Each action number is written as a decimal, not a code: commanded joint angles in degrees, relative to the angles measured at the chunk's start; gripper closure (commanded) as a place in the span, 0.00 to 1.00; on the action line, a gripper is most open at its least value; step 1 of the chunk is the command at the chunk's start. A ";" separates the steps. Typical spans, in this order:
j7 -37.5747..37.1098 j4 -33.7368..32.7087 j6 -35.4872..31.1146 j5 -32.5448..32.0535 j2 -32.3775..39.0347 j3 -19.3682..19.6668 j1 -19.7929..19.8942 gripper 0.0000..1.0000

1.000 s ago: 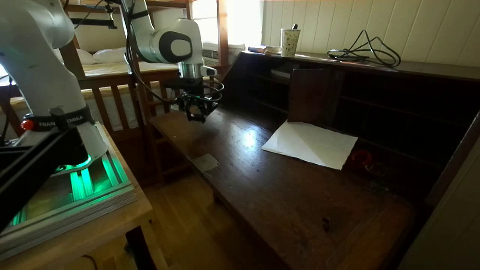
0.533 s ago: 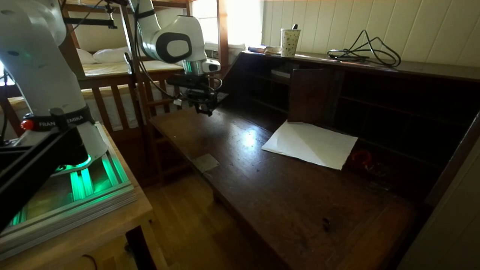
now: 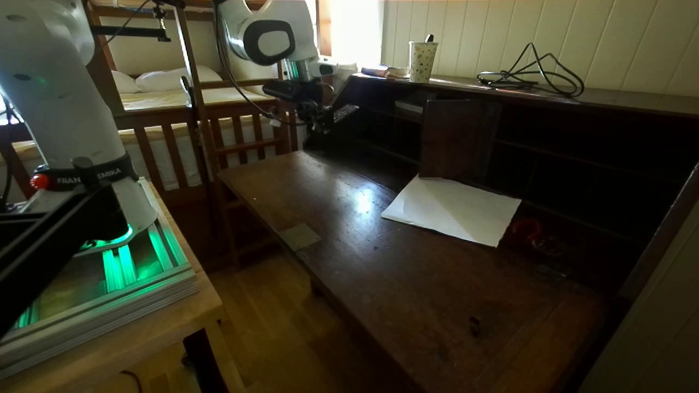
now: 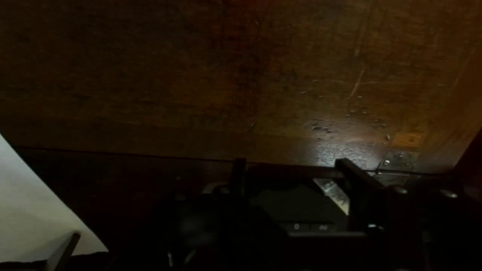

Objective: Put the remote inside the topmost shelf on the left

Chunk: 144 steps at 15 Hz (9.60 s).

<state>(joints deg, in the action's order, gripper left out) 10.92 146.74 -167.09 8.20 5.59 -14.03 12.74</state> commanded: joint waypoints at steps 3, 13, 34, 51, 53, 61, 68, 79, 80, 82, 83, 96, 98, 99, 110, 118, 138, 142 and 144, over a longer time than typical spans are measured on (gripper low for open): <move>-2.91 -3.87 11.97 -2.60 -4.72 7.81 -8.15 0.39; -28.30 -14.53 18.59 -16.94 0.61 9.09 -13.44 0.64; -31.65 -47.77 45.41 -9.43 18.04 9.39 -21.19 0.64; -31.65 -74.14 64.02 -7.51 32.78 10.61 -22.82 0.64; -29.24 -73.91 62.84 -8.36 32.45 10.47 -23.04 0.64; -28.65 -76.60 61.26 -8.74 33.64 11.70 -23.05 0.64; -30.17 -85.65 67.32 -9.80 39.25 13.36 -23.99 0.64; -32.17 -93.97 60.15 -12.36 46.49 15.51 -25.98 0.64; -32.40 -95.02 60.36 -12.44 47.11 15.59 -26.15 0.64; -32.84 -96.65 61.07 -12.57 48.16 15.77 -26.50 0.64; -33.05 -97.39 61.45 -12.57 48.77 15.84 -26.60 0.64; -31.92 -104.56 61.28 -12.33 53.89 16.33 -26.00 0.64; -31.38 -105.43 60.64 -12.33 54.66 16.41 -25.77 0.64; -31.37 -105.88 60.38 -12.56 55.06 16.62 -25.86 0.64; -29.73 -111.38 58.66 -12.78 59.34 16.78 -26.75 0.64; -30.44 -109.44 57.56 -12.16 58.67 16.33 -26.65 0.39; -28.10 -112.52 54.77 -11.83 61.60 15.62 -26.40 0.14; -28.12 -112.24 54.58 -11.89 61.09 15.59 -26.63 0.00; -29.48 -111.54 54.52 -12.25 60.11 16.02 -27.35 0.00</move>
<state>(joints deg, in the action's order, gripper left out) -17.77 36.63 -112.49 -3.94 65.66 1.92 -13.93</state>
